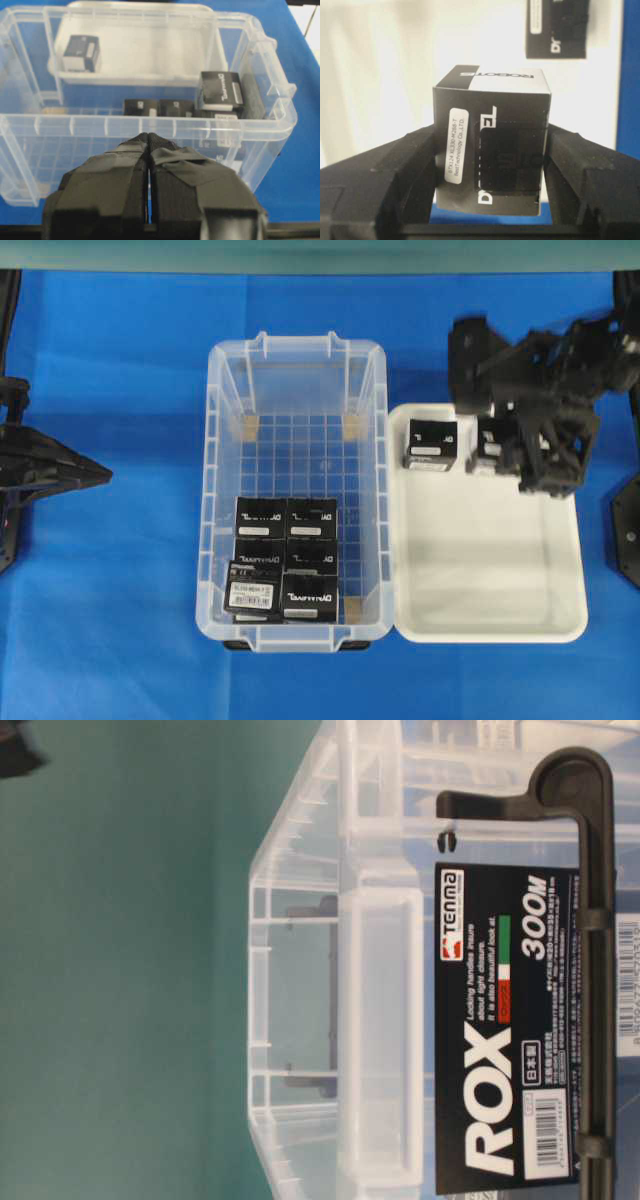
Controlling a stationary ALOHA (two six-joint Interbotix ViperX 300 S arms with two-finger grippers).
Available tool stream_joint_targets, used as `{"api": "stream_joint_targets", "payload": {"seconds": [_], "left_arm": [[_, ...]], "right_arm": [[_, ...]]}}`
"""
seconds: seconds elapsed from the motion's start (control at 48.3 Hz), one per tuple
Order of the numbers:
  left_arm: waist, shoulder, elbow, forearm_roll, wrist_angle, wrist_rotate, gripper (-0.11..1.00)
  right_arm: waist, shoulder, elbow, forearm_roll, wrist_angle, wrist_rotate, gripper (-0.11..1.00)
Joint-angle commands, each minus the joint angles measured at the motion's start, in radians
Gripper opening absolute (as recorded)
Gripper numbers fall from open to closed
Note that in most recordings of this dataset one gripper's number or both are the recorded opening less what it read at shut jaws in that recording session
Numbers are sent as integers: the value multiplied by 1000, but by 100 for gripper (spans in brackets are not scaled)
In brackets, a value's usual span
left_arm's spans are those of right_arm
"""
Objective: Pick the box from inside the plastic case
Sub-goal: 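Lower the box beside the tray's black box and open the right gripper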
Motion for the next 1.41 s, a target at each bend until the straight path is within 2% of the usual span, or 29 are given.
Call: {"api": "stream_joint_targets", "payload": {"seconds": [0.0, 0.311, 0.642, 0.912, 1.098, 1.388], "left_arm": [[2, 8, -20, 2, -5, 0, -3], [2, 8, -21, 2, -5, -41, -3], [18, 9, -23, 3, -6, -48, -3], [23, 9, -26, 3, -5, -48, -3], [23, 9, -26, 3, -6, -48, -3], [26, 11, -25, 3, -5, -48, -3]], "right_arm": [[-11, 28, 54, -6, -80, -25, 63], [-58, 118, 126, -54, -225, -83, 63], [-81, 215, 167, -58, -376, -129, 63], [-101, 236, 169, -58, -428, -130, 63], [-133, 238, 172, -58, -436, -130, 63], [-133, 239, 172, -52, -431, -124, 63]]}}
